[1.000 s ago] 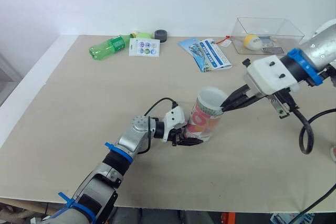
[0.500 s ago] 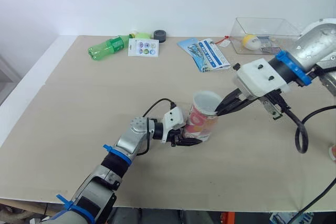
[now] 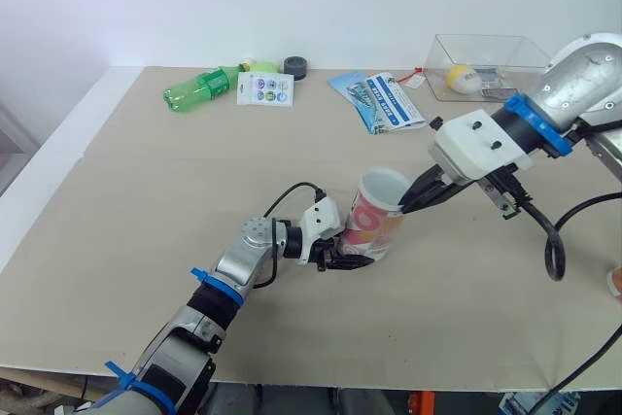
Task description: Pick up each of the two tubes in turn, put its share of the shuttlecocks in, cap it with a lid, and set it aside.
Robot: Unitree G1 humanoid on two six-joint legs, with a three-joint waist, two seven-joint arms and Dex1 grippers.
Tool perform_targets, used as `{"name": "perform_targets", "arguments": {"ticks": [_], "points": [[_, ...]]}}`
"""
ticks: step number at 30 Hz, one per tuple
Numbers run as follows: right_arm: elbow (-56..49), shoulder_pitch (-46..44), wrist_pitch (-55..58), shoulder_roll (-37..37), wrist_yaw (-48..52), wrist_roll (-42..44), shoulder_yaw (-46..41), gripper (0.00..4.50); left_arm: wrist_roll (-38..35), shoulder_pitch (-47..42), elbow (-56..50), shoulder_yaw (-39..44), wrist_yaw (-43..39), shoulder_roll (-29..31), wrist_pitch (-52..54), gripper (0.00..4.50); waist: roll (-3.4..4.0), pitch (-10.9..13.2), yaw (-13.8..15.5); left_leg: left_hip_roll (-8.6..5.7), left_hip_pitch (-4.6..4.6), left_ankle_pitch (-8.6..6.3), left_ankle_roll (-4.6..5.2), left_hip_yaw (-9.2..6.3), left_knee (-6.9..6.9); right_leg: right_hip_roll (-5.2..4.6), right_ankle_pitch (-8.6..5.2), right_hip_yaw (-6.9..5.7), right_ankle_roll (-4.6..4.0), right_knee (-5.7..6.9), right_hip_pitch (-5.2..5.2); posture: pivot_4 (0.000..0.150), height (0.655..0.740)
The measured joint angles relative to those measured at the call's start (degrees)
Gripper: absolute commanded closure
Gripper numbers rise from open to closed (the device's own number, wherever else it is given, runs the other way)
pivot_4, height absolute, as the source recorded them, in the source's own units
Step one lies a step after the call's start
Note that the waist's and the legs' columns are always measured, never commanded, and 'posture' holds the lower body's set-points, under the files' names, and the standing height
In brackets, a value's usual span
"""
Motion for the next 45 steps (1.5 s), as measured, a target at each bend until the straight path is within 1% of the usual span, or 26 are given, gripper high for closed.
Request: {"name": "perform_targets", "arguments": {"ticks": [11,19,22,23,24,25,31,32,33,36,37,39,40,41,44,45], "points": [[0.08,0.07,1.12,-0.38,0.00,0.27,0.16,4.46,-0.01,0.09,-0.27,0.01,0.09,0.01,0.15,1.82,-0.01,-0.01,0.02,0.00,0.00,0.00,0.00,0.01,0.00,0.00,0.00,0.00,0.00,0.00,0.00,0.150,0.7400],[0.14,0.09,6.22,-0.07,0.07,0.66,-0.07,4.46,-0.02,0.39,-0.78,0.01,0.20,0.01,0.83,1.82,-0.10,-0.11,0.01,0.03,0.01,0.00,0.00,0.01,-0.01,0.01,-0.01,-0.01,-0.01,0.00,-0.01,0.150,0.7400],[0.25,0.04,8.43,-0.08,0.05,0.94,0.02,3.47,0.05,0.39,-0.85,-0.09,0.21,0.01,0.86,1.82,-0.15,-0.20,0.02,0.03,0.00,0.00,0.00,0.00,-0.01,0.01,-0.01,-0.01,-0.02,0.00,-0.01,0.150,0.7400],[0.51,0.03,8.94,-0.08,0.04,0.95,-0.01,2.97,0.09,0.39,-0.92,-0.18,0.20,0.01,0.83,1.82,-0.17,-0.21,0.03,0.03,0.00,0.00,0.00,0.01,-0.01,0.01,-0.01,-0.01,-0.02,0.00,-0.01,0.150,0.7400],[0.60,0.05,9.00,-0.08,0.03,0.98,-0.09,2.73,0.11,0.40,-0.98,-0.21,0.17,0.01,0.81,1.82,-0.18,-0.21,0.03,0.03,-0.01,0.00,-0.01,0.00,-0.02,0.01,-0.02,-0.01,-0.02,0.00,-0.01,0.150,0.7400],[0.79,0.28,8.99,0.08,0.03,1.06,-0.46,2.36,0.13,0.44,-1.07,-0.23,0.11,0.01,0.79,1.82,-0.18,-0.21,0.03,0.03,-0.01,-0.01,-0.01,0.00,-0.02,0.01,-0.03,-0.01,-0.03,0.00,-0.01,0.150,0.7400],[0.95,2.24,12.19,0.05,0.05,4.35,-1.13,2.36,-0.45,1.20,-1.52,-0.03,-0.27,0.09,0.78,1.82,-0.15,-0.18,0.04,0.03,-0.08,-0.03,-0.02,0.02,-0.07,0.00,-0.08,-0.02,-0.06,0.00,-0.10,0.150,0.7400],[2.51,2.20,17.01,0.55,0.07,7.54,-4.95,2.36,-0.48,1.20,-1.60,-0.02,-0.53,0.24,0.79,1.82,-0.15,-0.18,0.03,0.04,-0.07,-0.05,0.00,-0.01,-0.11,0.02,-0.12,-0.03,-0.09,0.00,-0.09,0.150,0.7400],[2.90,2.18,17.55,0.71,0.07,7.93,-5.57,2.36,-0.48,1.20,-1.61,-0.02,-0.54,0.25,0.79,1.82,-0.15,-0.18,0.03,0.04,-0.07,-0.05,0.00,-0.01,-0.11,0.02,-0.12,-0.03,-0.09,0.00,-0.09,0.150,0.7400],[7.34,3.46,23.97,4.00,0.08,11.75,-14.33,2.36,-0.49,1.19,-1.56,0.05,-0.60,0.39,0.77,1.82,-0.18,-0.18,0.01,0.04,-0.05,-0.06,0.01,-0.02,-0.08,0.04,-0.10,-0.04,-0.08,0.01,-0.05,0.150,0.7400],[7.34,3.89,24.65,4.22,0.07,12.06,-15.21,2.36,-0.49,1.19,-1.55,0.05,-0.60,0.39,0.74,1.82,-0.18,-0.18,0.03,0.04,-0.06,-0.06,0.01,-0.04,-0.08,0.05,-0.10,-0.04,-0.07,0.00,-0.05,0.150,0.7400],[7.42,5.84,26.25,5.45,-0.05,13.06,-18.26,2.36,-0.49,1.19,-1.46,0.13,-0.61,0.40,0.57,1.82,-0.19,-0.19,0.02,0.04,-0.05,-0.06,0.01,-0.02,-0.07,0.04,-0.10,-0.04,-0.06,0.01,-0.05,0.150,0.7400],[7.35,10.33,27.23,8.85,-2.92,13.58,-23.13,2.36,-0.51,1.17,-1.00,0.47,-0.47,0.45,-0.13,1.82,-0.20,-0.20,-0.01,0.05,-0.04,-0.05,0.02,-0.03,-0.05,0.07,-0.06,-0.03,-0.04,0.02,-0.04,0.150,0.7400],[7.32,12.35,27.52,10.41,-4.74,13.35,-24.65,2.75,-0.52,1.17,-0.74,0.55,-0.30,0.46,-0.49,1.82,-0.20,-0.19,-0.01,0.05,-0.05,-0.05,0.03,-0.03,-0.05,0.07,-0.06,-0.03,-0.03,0.04,-0.06,0.150,0.7400],[7.37,15.32,26.81,12.65,-7.66,11.95,-27.59,3.32,-0.55,1.17,-0.64,0.59,-0.27,0.47,-0.64,1.82,-0.20,-0.20,-0.01,0.06,-0.06,-0.04,0.03,-0.03,-0.04,0.10,-0.02,-0.02,0.03,0.05,-0.05,0.150,0.7400],[7.33,16.15,26.48,13.36,-8.41,11.58,-28.52,3.94,-0.54,1.21,-0.63,0.58,-0.27,0.53,-0.64,1.82,-0.27,-0.24,-0.02,0.07,-0.04,-0.04,0.04,-0.05,-0.04,0.12,0.01,-0.02,0.07,0.05,-0.03,0.150,0.7400]]}}
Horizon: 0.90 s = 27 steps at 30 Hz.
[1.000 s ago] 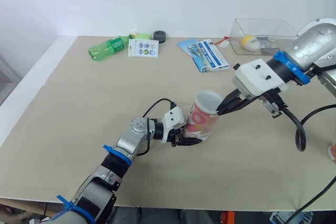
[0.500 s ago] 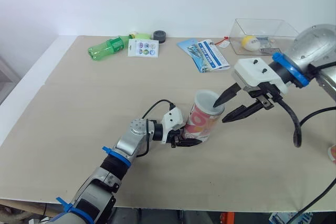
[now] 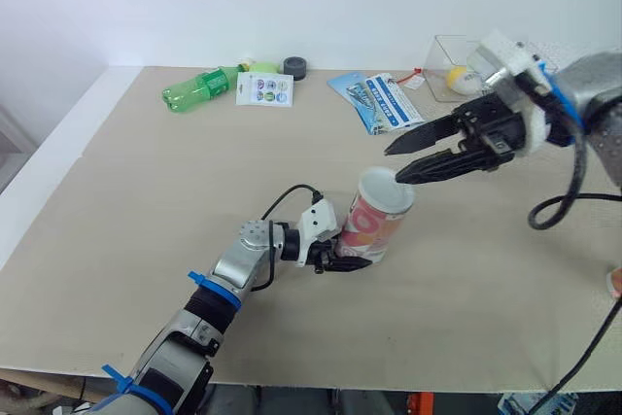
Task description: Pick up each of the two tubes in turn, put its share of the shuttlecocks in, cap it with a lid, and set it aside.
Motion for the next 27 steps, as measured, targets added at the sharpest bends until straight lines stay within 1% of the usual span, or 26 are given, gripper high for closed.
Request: {"name": "perform_targets", "arguments": {"ticks": [1,2,3,9,13,19,27], "points": [[0.03,2.89,-1.00,2.10,-2.55,-1.40,-1.67,4.10,0.00,0.06,-0.06,-0.02,0.00,0.12,0.00,1.82,-0.07,-0.04,-0.02,0.05,0.00,0.00,0.00,-0.01,0.01,0.06,0.08,0.00,0.11,0.00,0.00,0.150,0.7400],[-0.02,3.78,-1.07,2.52,-3.03,-1.75,-1.88,4.43,0.00,0.14,-0.12,-0.02,0.01,0.13,-0.01,1.82,-0.07,-0.04,-0.01,0.05,0.00,0.00,0.00,-0.03,0.02,0.07,0.08,0.00,0.11,0.01,0.01,0.150,0.7400],[-0.45,6.40,-0.71,3.77,-4.04,-2.64,-2.72,4.43,-0.06,0.31,-0.35,0.01,0.04,0.16,-0.03,1.82,-0.06,-0.04,0.00,0.04,-0.02,0.00,0.00,-0.04,0.02,0.08,0.08,0.00,0.12,0.02,-0.01,0.150,0.7400],[-4.11,7.45,1.71,5.18,-4.72,-2.90,-5.34,4.43,-0.06,0.39,-0.53,-0.04,0.18,0.29,0.07,1.82,-0.05,-0.05,-0.03,0.06,-0.01,0.00,0.00,-0.10,0.01,0.14,0.08,0.01,0.12,0.02,0.02,0.150,0.7400],[-4.65,9.73,2.65,5.18,-4.17,-4.92,-5.50,4.43,-0.09,0.38,-0.48,0.06,0.27,0.30,0.06,1.82,-0.05,-0.05,-0.03,0.06,-0.01,0.00,0.00,-0.07,0.03,0.13,0.06,0.03,0.06,0.02,0.01,0.150,0.7400],[-5.34,10.06,2.71,5.30,-3.25,-8.58,-4.89,4.43,-0.15,0.39,-0.39,0.09,0.26,0.31,0.09,1.82,-0.06,-0.05,-0.04,0.06,0.00,0.00,0.00,-0.07,0.02,0.14,0.01,0.02,-0.03,0.02,0.02,0.150,0.7400],[-6.98,9.00,1.74,3.98,0.72,-13.02,-3.72,4.43,-0.20,0.45,-0.17,0.08,0.28,0.32,0.14,1.82,-0.09,-0.17,-0.06,0.07,0.04,0.00,0.00,-0.07,0.02,0.14,-0.03,0.02,-0.11,0.02,0.04,0.150,0.7400]]}}
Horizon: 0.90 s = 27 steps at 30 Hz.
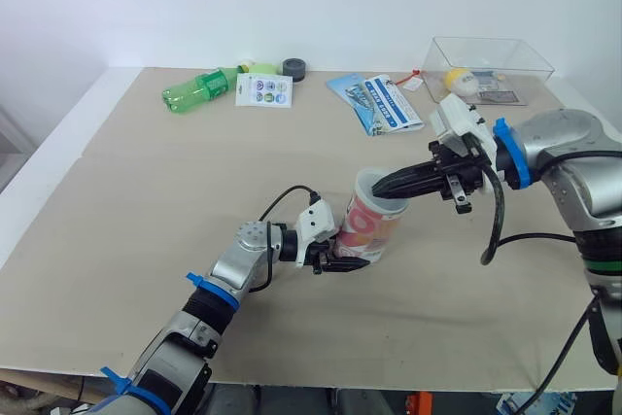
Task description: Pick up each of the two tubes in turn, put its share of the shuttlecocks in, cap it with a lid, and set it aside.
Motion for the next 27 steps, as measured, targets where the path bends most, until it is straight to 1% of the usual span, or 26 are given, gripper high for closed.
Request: {"name": "perform_targets", "arguments": {"ticks": [8,14,20,25,27], "points": [[-0.07,-0.60,-1.20,0.15,2.35,-2.67,0.81,4.43,0.02,0.02,0.13,-0.10,0.12,-0.01,0.05,1.82,-0.05,-0.15,0.00,0.00,0.03,0.00,0.00,0.00,0.00,0.00,-0.02,0.00,-0.02,0.00,0.03,0.150,0.7400],[0.06,-0.95,-2.67,3.34,2.14,-4.99,0.82,4.43,-0.32,0.42,0.28,0.36,0.12,0.40,0.18,1.82,-0.10,-0.25,-0.34,0.04,0.23,-0.01,-0.01,0.01,-0.02,0.02,0.00,0.00,-0.06,0.00,0.16,0.150,0.7400],[0.40,-2.03,-1.14,6.15,1.12,-7.12,1.23,4.43,-0.68,0.63,0.62,0.95,0.28,0.51,0.41,1.82,-0.10,-0.31,-0.63,0.04,0.38,-0.01,-0.01,0.02,-0.02,0.02,0.01,0.00,-0.09,0.00,0.31,0.150,0.7400],[0.67,-2.76,-0.43,6.37,1.29,-8.10,2.11,4.43,-0.73,0.77,0.75,1.06,0.42,0.59,0.43,1.82,-0.08,-0.49,-0.98,0.04,0.41,-0.01,-0.02,0.02,-0.02,0.01,0.01,0.00,-0.10,0.00,0.34,0.150,0.7400],[1.10,-3.32,-2.15,6.37,1.63,-10.20,3.38,4.43,-0.74,0.80,1.25,1.12,0.61,0.59,0.44,1.82,-0.14,-0.73,-1.17,0.04,0.52,-0.03,-0.04,0.02,-0.02,0.00,0.00,0.00,-0.11,-0.01,0.43,0.150,0.7400]]}}
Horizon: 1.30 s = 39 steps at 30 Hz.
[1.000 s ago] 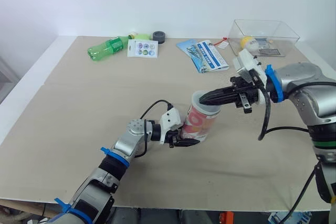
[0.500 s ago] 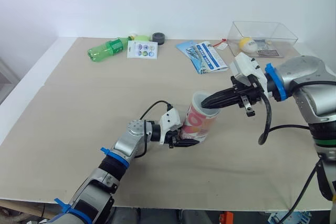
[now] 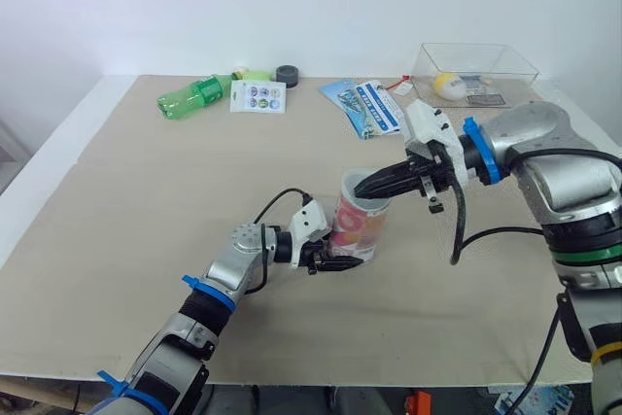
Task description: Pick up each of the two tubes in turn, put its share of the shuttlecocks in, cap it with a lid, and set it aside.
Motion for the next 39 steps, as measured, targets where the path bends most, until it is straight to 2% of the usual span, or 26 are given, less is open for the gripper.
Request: {"name": "perform_targets", "arguments": {"ticks": [9,19,24,39], "points": [[2.32,-2.79,-4.21,0.92,2.10,-5.52,3.48,4.43,0.00,0.33,0.96,-0.02,0.78,-0.12,0.11,1.82,-0.53,-0.69,-0.21,-0.01,0.37,-0.18,-0.28,0.05,-0.03,-0.13,-0.03,0.00,-0.04,-0.06,0.04,0.150,0.7400],[6.57,-5.08,7.23,5.91,2.10,-3.84,1.93,4.43,-0.15,1.13,0.80,0.48,0.64,-0.11,-0.47,1.82,-0.44,-0.76,-0.43,-0.03,0.42,-0.19,-0.30,0.04,-0.09,-0.15,-0.01,-0.01,-0.07,-0.05,-0.01,0.150,0.7400],[7.64,-5.45,7.15,6.76,1.65,-3.95,1.77,4.43,-0.16,1.37,0.46,0.54,0.60,-0.08,-0.48,1.82,-0.44,-0.76,-0.44,-0.03,0.40,-0.21,-0.33,0.05,-0.11,-0.15,-0.02,-0.02,-0.08,-0.06,-0.06,0.150,0.7400],[9.05,-6.45,-3.49,7.27,0.71,-10.46,4.26,4.43,-0.13,1.42,0.47,0.59,0.76,-0.21,-0.44,1.82,-0.42,-0.78,-0.44,-0.07,0.36,-0.26,-0.42,0.03,-0.11,-0.19,-0.04,-0.01,-0.10,-0.10,-0.12,0.150,0.7400]]}}
